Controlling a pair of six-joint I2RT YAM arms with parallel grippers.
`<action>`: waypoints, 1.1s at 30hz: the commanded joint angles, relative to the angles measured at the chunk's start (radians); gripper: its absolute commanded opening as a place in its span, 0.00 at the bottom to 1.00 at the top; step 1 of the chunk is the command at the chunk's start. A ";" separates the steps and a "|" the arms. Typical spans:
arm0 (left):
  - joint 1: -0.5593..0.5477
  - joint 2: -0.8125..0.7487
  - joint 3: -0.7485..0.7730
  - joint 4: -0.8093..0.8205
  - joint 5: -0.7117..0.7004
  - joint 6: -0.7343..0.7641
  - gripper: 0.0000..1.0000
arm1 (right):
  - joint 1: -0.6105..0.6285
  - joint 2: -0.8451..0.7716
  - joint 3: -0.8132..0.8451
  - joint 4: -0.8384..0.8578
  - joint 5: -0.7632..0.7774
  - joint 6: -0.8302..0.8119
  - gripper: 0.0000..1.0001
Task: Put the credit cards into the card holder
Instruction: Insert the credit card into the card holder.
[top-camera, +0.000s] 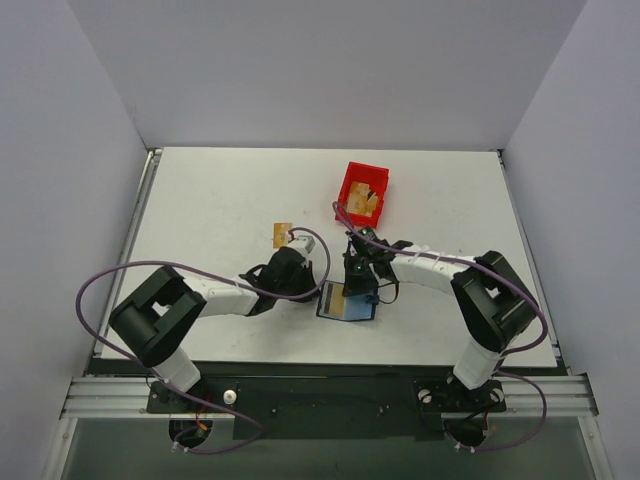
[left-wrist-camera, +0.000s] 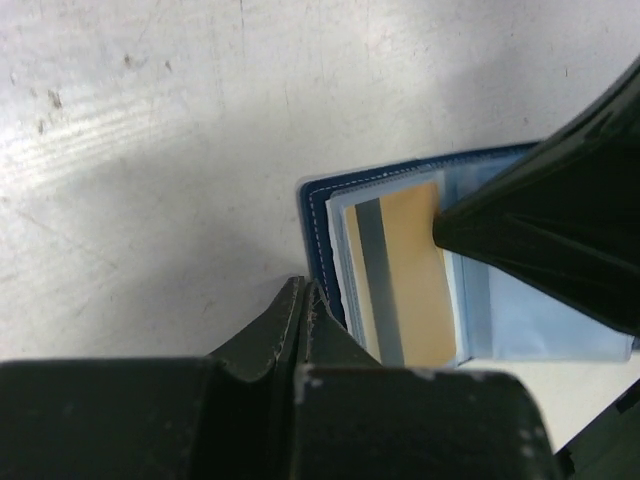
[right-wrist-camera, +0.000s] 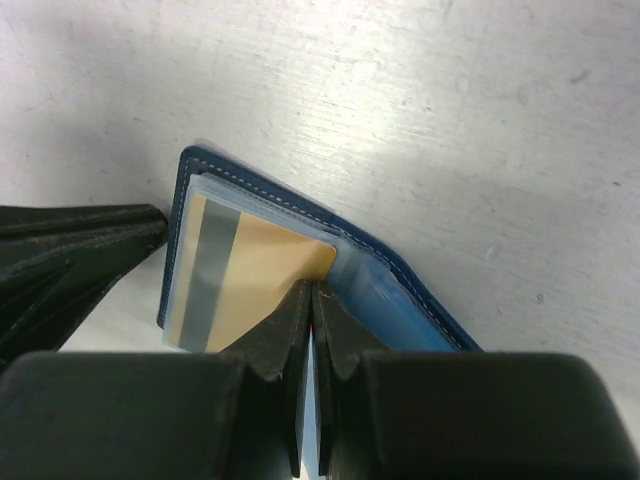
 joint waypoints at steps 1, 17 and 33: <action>-0.069 -0.036 -0.072 -0.032 0.049 -0.066 0.00 | 0.023 0.094 -0.021 0.086 -0.077 -0.062 0.00; -0.115 -0.041 -0.103 -0.018 0.027 -0.107 0.00 | 0.034 -0.072 0.010 -0.115 0.073 -0.077 0.00; -0.113 -0.060 -0.066 -0.058 0.007 -0.092 0.00 | 0.054 -0.176 -0.007 -0.138 0.212 -0.047 0.00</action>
